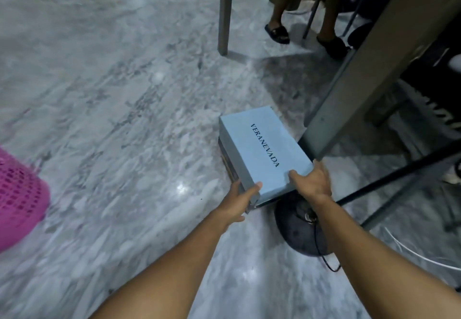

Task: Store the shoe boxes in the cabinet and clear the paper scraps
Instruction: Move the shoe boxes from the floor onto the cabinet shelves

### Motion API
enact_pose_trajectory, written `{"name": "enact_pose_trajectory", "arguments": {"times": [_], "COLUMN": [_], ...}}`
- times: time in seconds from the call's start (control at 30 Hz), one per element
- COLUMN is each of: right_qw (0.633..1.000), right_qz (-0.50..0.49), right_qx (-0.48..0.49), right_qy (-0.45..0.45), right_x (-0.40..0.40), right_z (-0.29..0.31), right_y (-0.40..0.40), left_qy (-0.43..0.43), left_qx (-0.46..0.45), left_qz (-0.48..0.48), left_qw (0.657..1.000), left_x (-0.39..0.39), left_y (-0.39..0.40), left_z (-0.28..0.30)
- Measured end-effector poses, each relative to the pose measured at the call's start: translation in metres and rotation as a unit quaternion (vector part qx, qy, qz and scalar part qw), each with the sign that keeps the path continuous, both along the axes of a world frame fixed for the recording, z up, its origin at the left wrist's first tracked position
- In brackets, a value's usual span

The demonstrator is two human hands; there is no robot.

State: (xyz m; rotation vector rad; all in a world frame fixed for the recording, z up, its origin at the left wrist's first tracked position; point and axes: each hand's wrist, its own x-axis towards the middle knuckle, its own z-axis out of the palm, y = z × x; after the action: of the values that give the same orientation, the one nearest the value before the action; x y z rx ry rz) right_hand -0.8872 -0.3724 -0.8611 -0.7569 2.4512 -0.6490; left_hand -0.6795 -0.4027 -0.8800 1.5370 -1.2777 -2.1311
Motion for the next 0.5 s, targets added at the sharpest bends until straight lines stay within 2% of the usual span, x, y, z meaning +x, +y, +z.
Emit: {"name": "enact_pose_trajectory", "arguments": {"times": [0.07, 0.13, 0.2, 0.27, 0.33, 0.43, 0.5], "right_qw": [1.000, 1.000, 0.998, 0.996, 0.989, 0.959, 0.939], "right_qz": [-0.006, -0.011, -0.017, -0.017, -0.035, -0.061, -0.026], "right_qx": [-0.003, -0.028, -0.049, -0.068, -0.091, -0.126, -0.124], "right_qy": [0.003, 0.004, -0.027, -0.055, -0.110, -0.245, -0.320], "right_x": [0.002, 0.011, 0.020, 0.028, 0.037, 0.047, 0.068], "right_z": [-0.005, -0.009, -0.014, -0.019, -0.021, -0.023, -0.006], "right_y": [0.005, 0.012, 0.019, 0.023, 0.019, -0.003, -0.017], "left_qy": [0.018, 0.043, 0.068, 0.076, 0.068, 0.064, 0.062], "left_qx": [0.000, -0.014, -0.021, -0.018, -0.020, -0.033, -0.046], "left_qz": [0.034, 0.108, 0.177, 0.191, 0.183, 0.187, 0.189], "left_qw": [0.999, 0.993, 0.982, 0.978, 0.981, 0.980, 0.979], "left_x": [-0.008, -0.005, 0.011, 0.036, 0.068, 0.122, 0.160], "left_y": [0.000, 0.000, -0.001, -0.002, -0.003, 0.000, 0.004], "left_z": [-0.007, -0.012, -0.017, -0.023, -0.024, -0.012, 0.003]}}
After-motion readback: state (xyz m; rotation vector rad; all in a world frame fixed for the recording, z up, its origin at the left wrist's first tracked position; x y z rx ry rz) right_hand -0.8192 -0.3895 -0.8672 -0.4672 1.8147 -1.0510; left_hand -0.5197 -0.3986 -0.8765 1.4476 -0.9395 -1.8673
